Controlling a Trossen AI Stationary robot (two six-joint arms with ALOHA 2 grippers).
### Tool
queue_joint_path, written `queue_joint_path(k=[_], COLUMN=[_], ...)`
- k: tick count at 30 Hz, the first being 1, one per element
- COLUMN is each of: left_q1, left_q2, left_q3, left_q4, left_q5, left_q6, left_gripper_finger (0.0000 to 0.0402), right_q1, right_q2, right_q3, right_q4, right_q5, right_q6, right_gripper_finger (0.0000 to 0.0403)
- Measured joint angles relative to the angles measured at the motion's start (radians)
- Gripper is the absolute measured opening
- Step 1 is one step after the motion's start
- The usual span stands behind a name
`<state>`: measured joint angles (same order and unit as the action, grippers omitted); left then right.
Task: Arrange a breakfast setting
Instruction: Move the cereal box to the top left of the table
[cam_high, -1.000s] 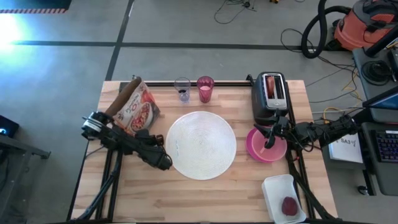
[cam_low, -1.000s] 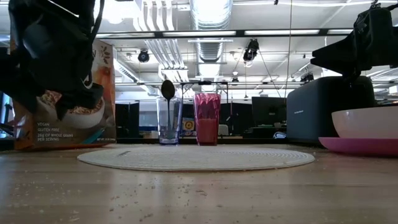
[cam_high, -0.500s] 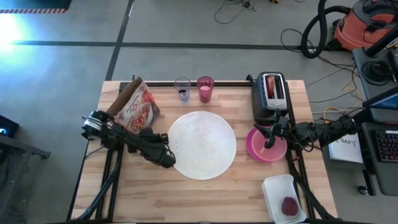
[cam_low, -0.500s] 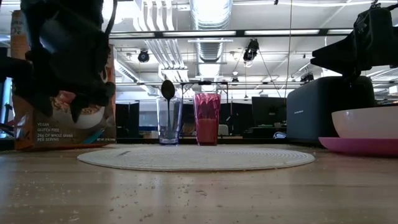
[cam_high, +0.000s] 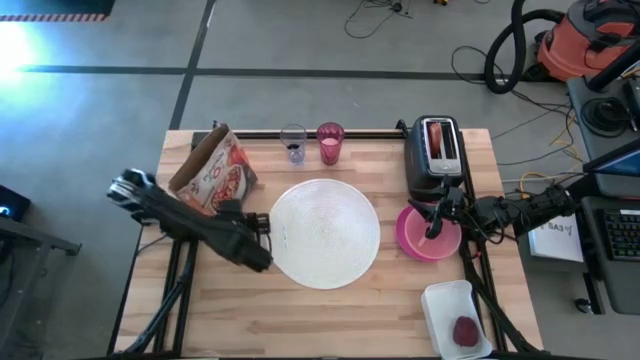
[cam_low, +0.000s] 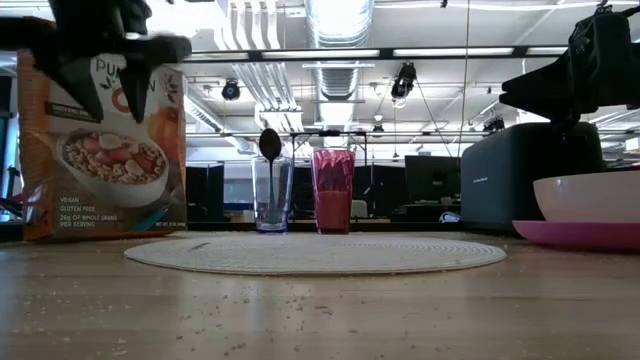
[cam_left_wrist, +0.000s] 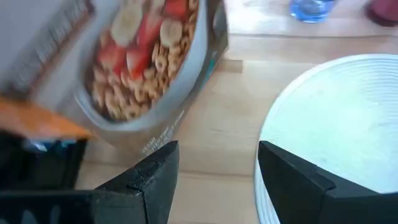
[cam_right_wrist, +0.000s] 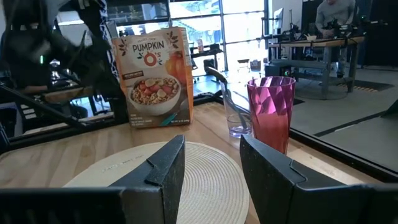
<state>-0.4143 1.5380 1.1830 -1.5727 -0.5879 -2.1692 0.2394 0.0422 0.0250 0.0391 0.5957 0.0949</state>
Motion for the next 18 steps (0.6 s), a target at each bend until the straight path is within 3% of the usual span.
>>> queue_joint_path(k=[7,18], left_q1=[0.1,0.359], left_q2=[-0.144,-0.16], left_q3=[0.087,0.463], left_q4=[0.0,0.002], left_q5=[-0.08,-0.164], left_q6=[0.328,0.964], left_gripper_finger=[0.0204,0.0204], right_q1=[0.0,0.0], right_q2=[0.0,0.0], right_q3=[0.0,0.0], right_q4=[0.0,0.0], right_q5=[0.0,0.0], right_q6=[0.0,0.001], right_gripper_finger=[0.0144,0.0144])
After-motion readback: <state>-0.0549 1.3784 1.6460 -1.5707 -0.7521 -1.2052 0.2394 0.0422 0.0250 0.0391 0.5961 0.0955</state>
